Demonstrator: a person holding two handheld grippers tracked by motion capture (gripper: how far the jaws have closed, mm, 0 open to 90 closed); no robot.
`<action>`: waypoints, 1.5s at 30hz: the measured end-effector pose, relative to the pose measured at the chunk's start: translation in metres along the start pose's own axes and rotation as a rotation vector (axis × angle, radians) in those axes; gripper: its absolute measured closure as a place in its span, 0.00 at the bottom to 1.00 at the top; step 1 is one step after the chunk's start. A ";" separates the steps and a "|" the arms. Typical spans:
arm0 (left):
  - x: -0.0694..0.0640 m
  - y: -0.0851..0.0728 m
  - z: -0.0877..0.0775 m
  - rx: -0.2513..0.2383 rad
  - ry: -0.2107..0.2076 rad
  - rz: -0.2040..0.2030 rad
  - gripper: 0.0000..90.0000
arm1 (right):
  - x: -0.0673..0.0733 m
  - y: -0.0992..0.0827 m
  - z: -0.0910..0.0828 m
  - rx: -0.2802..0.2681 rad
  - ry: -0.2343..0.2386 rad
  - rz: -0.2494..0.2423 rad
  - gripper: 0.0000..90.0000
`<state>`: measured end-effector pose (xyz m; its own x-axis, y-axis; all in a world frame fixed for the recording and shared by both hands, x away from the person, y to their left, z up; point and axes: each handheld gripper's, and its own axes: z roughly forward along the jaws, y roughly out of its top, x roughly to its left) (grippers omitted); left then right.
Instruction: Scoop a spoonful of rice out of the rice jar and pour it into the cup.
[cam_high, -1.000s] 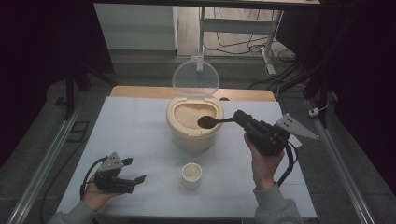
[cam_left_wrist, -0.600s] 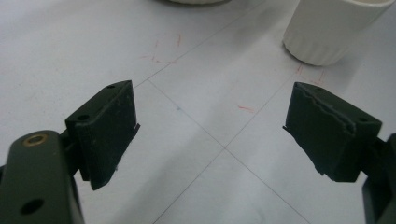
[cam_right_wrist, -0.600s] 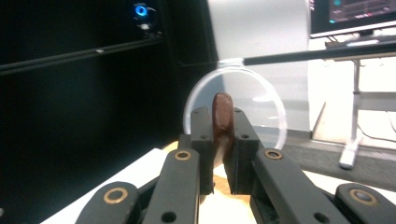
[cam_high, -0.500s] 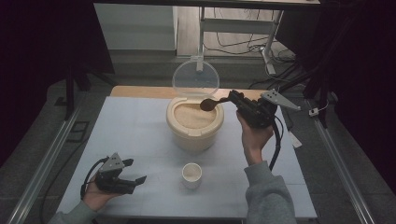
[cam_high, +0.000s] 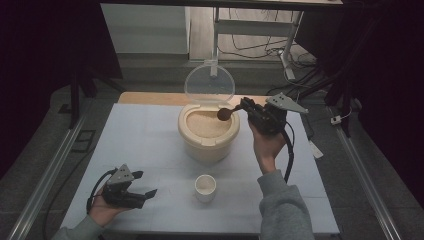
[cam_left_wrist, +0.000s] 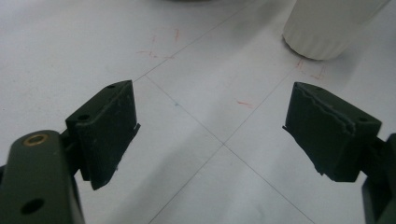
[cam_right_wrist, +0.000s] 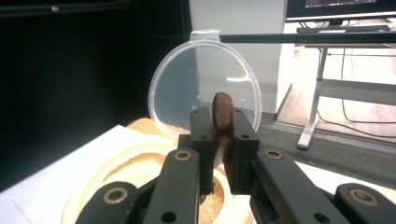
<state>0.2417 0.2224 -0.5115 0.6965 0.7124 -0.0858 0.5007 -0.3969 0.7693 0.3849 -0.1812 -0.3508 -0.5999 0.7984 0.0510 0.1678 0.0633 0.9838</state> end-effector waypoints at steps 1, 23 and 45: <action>0.000 0.000 0.000 0.000 -0.001 -0.001 0.18 | 0.001 0.000 0.001 0.005 -0.005 -0.013 0.92; -0.001 0.000 0.002 0.011 -0.003 0.004 0.19 | 0.018 -0.010 0.016 0.126 -0.038 -0.142 0.92; -0.002 0.001 0.003 0.016 -0.007 0.012 0.19 | -0.015 -0.039 0.020 0.133 0.049 0.328 0.92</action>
<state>0.2426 0.2186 -0.5127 0.7059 0.7036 -0.0814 0.5005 -0.4141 0.7603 0.4025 -0.1838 -0.3935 -0.5333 0.7598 0.3720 0.4564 -0.1118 0.8827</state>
